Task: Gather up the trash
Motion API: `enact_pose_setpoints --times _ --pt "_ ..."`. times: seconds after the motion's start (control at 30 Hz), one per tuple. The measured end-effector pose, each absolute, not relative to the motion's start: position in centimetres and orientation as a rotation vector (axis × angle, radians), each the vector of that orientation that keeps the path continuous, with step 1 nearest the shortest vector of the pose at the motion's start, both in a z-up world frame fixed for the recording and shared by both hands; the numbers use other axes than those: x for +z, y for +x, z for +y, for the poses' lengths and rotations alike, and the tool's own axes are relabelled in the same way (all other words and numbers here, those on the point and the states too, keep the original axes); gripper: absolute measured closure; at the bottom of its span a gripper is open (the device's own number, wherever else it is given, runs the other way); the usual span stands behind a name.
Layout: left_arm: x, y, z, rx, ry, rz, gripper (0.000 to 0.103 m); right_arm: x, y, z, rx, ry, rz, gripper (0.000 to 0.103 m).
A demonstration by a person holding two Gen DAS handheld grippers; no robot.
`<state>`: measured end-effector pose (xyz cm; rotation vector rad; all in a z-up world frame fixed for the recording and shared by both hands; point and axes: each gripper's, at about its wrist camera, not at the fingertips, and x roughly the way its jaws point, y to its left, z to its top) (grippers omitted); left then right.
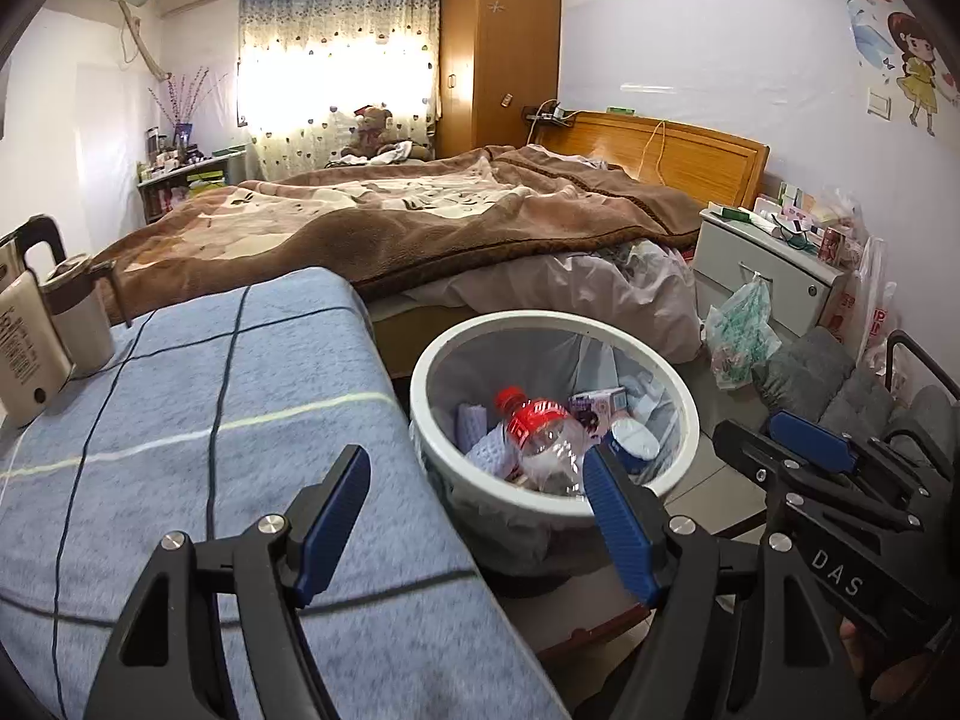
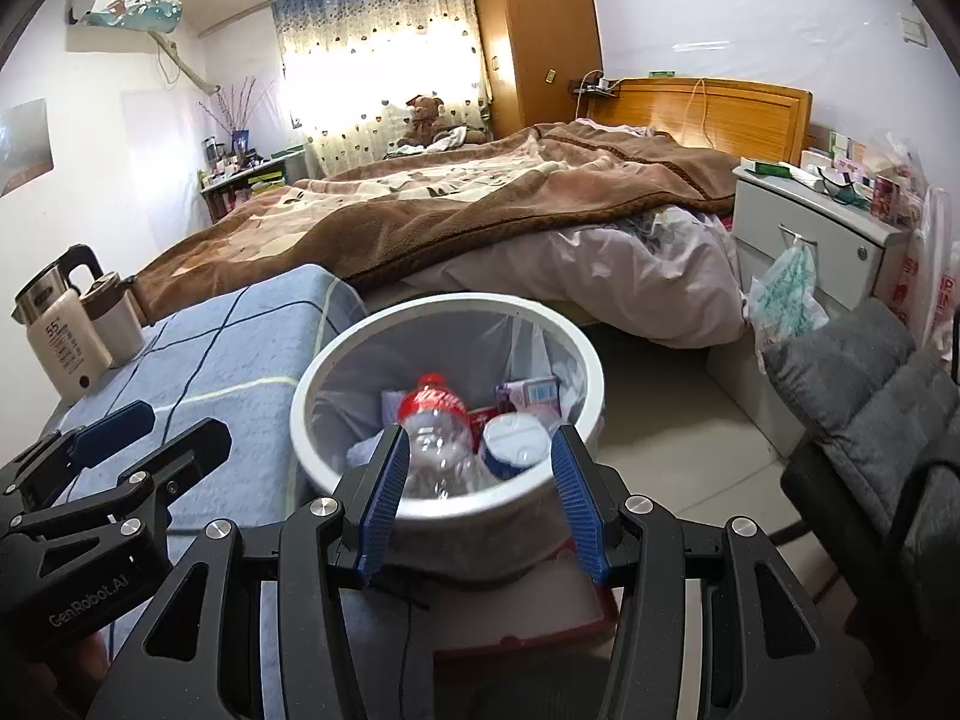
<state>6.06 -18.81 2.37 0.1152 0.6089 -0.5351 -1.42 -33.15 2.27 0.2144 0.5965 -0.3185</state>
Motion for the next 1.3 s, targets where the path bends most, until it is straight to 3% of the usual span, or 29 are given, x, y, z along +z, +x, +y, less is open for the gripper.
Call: enact_pose_setpoints --times 1.3 --pt "2.1 2.1 -16.4 -0.435 0.092 0.556 0.028 1.8 -5.6 -30.7 -0.313 0.206 0.543 0.053"
